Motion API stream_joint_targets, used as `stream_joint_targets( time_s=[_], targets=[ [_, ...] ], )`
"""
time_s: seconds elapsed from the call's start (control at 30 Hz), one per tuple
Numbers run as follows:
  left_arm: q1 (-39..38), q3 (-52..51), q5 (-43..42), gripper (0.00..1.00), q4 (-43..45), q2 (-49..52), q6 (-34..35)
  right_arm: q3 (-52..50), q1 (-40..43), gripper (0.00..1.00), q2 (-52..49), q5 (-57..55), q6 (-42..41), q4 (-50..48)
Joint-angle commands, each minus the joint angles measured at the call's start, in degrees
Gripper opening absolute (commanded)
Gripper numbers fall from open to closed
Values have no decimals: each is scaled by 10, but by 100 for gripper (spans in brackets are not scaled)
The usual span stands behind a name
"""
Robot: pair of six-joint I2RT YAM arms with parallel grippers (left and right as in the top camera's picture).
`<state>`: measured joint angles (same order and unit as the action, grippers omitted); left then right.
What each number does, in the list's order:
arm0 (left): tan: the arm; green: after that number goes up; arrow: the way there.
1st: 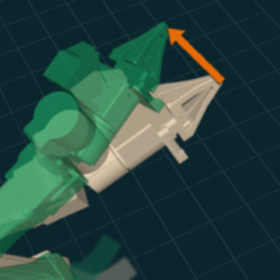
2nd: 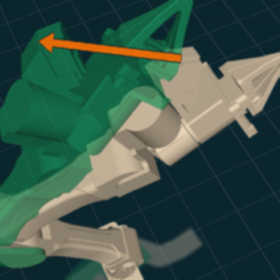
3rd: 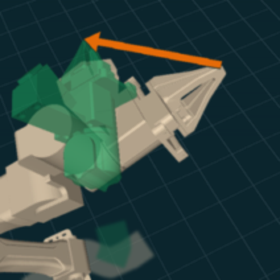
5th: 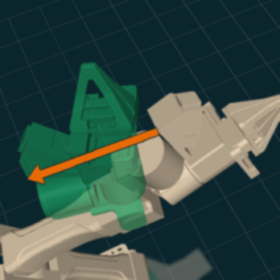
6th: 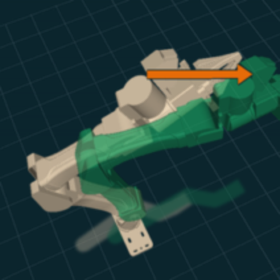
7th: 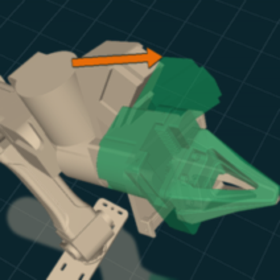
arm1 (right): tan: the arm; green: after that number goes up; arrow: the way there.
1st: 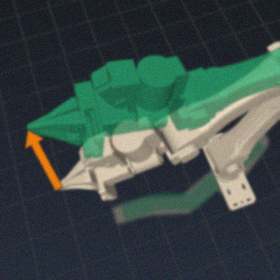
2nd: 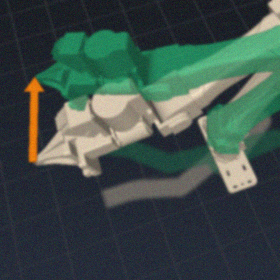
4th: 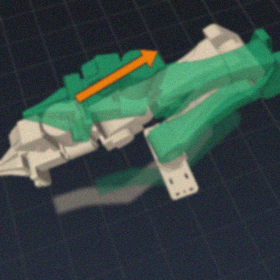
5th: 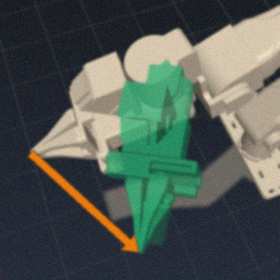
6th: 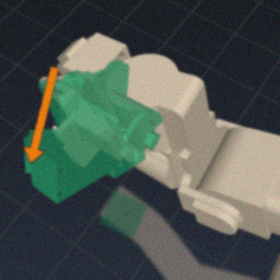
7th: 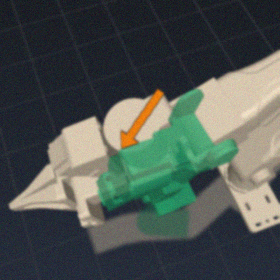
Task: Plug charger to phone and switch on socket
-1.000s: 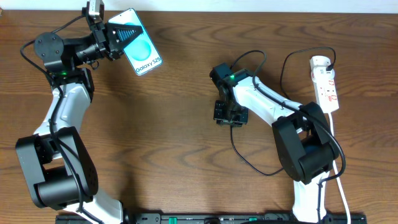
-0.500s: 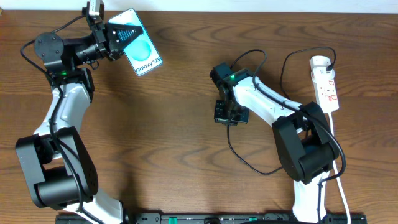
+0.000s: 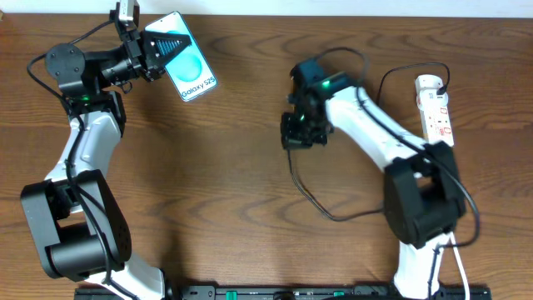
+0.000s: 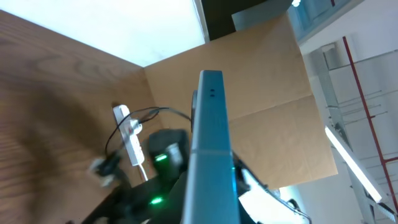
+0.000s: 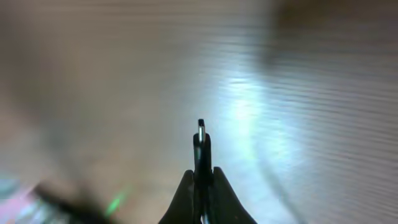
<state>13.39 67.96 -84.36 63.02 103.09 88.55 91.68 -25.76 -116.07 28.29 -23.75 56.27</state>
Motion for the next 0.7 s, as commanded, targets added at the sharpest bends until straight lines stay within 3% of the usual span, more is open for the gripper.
stream_joint_targets(
  time_s=[0.0,0.07,0.3,0.67],
  targets=[
    [13,5,0,7,5,-2,1,17,14,1,76,260,171,-3],
    [14,5,0,7,5,-2,3,17,16,1,99,371,247,-9],
    [12,5,15,7,6,-2,25,17,10,1,114,525,277,-80],
    [-35,5,56,7,87,-2,100,17,-25,1,114,516,175,-187]
  ],
)
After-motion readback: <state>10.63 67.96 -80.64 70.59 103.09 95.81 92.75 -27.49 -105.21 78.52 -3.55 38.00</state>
